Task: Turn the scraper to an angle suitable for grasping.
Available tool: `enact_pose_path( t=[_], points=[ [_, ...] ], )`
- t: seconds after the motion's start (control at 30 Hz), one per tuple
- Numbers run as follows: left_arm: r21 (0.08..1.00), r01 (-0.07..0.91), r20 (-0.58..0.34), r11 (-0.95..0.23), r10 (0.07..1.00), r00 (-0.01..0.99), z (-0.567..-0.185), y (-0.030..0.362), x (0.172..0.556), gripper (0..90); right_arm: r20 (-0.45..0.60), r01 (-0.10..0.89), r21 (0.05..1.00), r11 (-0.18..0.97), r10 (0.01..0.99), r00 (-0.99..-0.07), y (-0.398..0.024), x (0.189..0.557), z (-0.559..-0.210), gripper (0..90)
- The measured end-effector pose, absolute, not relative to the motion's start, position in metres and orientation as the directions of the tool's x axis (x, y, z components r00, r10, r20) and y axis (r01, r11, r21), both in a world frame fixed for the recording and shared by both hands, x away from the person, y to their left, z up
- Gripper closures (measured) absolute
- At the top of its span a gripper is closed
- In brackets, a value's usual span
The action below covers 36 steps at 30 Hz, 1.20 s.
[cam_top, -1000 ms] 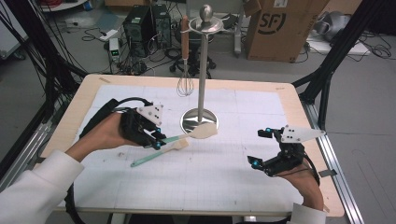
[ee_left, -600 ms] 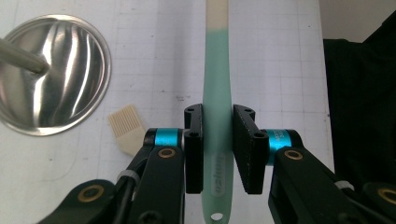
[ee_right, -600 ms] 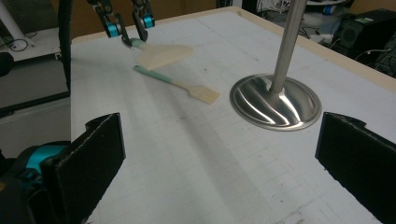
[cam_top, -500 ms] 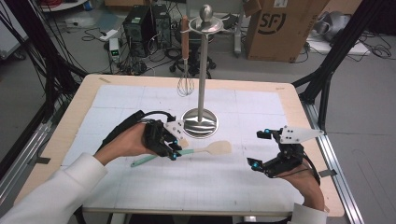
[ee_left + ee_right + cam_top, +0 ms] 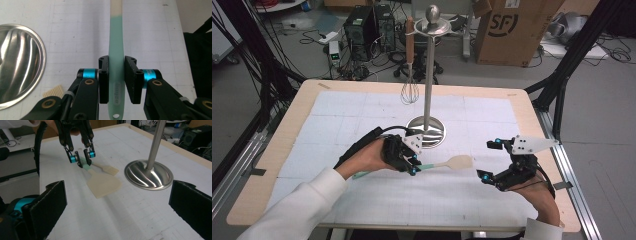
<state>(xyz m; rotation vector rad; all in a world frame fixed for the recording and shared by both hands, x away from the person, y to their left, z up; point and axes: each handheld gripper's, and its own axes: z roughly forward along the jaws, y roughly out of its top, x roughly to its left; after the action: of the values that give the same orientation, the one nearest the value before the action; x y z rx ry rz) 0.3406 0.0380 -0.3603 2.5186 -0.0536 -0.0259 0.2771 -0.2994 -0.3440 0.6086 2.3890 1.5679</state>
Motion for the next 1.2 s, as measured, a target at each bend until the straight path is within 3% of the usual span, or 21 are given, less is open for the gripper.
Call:
enact_pose_path(
  t=[0.3, 0.73, 1.2],
  points=[
    [0.617, -0.05, -0.016, -0.785, -0.077, 0.997, -0.383, 0.022, 0.343, 75.1, 0.05, 0.226, 0.911, 0.344, 0.453, -0.89, -0.3, 0.277, -0.345, 0.2],
    [0.594, -0.047, -0.039, -0.803, -0.087, 0.995, -0.412, 0.0, 0.341, 74.9, 0.043, 0.218, 0.913, 0.344, 0.451, -0.892, -0.3, 0.277, -0.345, 0.2],
    [0.59, -0.029, -0.034, -0.807, -0.061, 0.998, -0.42, -0.005, 0.341, 72.5, 0.042, 0.215, 0.916, 0.339, 0.453, -0.891, -0.301, 0.277, -0.344, 0.3]
  ],
)
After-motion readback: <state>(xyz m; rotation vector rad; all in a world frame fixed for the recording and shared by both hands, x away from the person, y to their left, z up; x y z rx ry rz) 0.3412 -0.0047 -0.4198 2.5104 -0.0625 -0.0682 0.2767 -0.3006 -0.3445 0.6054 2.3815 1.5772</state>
